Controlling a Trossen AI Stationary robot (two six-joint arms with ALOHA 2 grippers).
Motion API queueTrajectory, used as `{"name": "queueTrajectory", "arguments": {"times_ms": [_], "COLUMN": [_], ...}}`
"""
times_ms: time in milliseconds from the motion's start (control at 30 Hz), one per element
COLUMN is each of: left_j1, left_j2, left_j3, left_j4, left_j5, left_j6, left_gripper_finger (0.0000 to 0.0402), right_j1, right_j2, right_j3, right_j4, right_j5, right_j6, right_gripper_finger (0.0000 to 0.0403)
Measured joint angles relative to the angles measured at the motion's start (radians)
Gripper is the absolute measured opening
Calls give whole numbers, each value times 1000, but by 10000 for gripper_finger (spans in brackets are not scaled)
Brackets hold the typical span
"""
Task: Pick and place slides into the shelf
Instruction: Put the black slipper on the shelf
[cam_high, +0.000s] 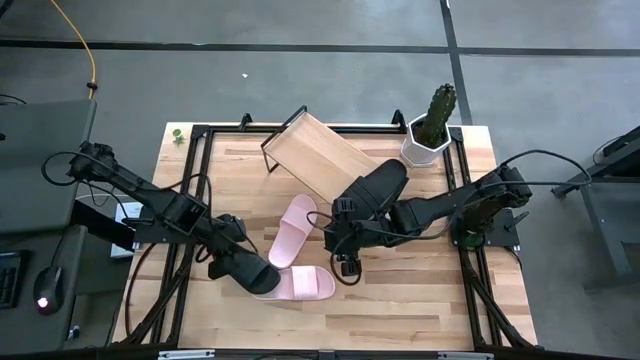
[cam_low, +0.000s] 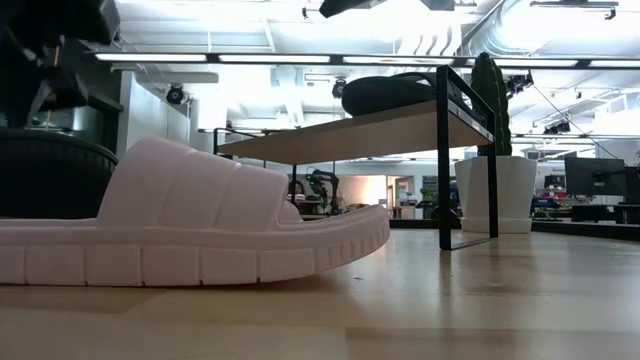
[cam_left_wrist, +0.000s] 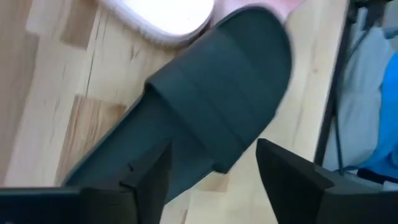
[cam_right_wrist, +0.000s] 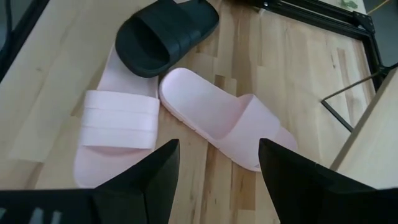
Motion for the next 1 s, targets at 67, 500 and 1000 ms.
{"name": "queueTrajectory", "arguments": {"times_ms": [67, 500, 1000], "left_j1": [0, 0, 0], "left_j2": [0, 0, 0], "left_j3": [-29, -226, -283], "left_j4": [13, 367, 532], "left_j5": [0, 98, 153], "left_j6": [-18, -73, -78], "left_gripper_finger": [235, 228, 78], "right_j1": [7, 36, 36], "right_j2": [0, 0, 0], "right_j3": [0, 0, 0], "right_j4": [0, 1, 8], "right_j5": [0, 24, 31], "right_j6": [2, 21, 21], "right_gripper_finger": [211, 211, 211]}}
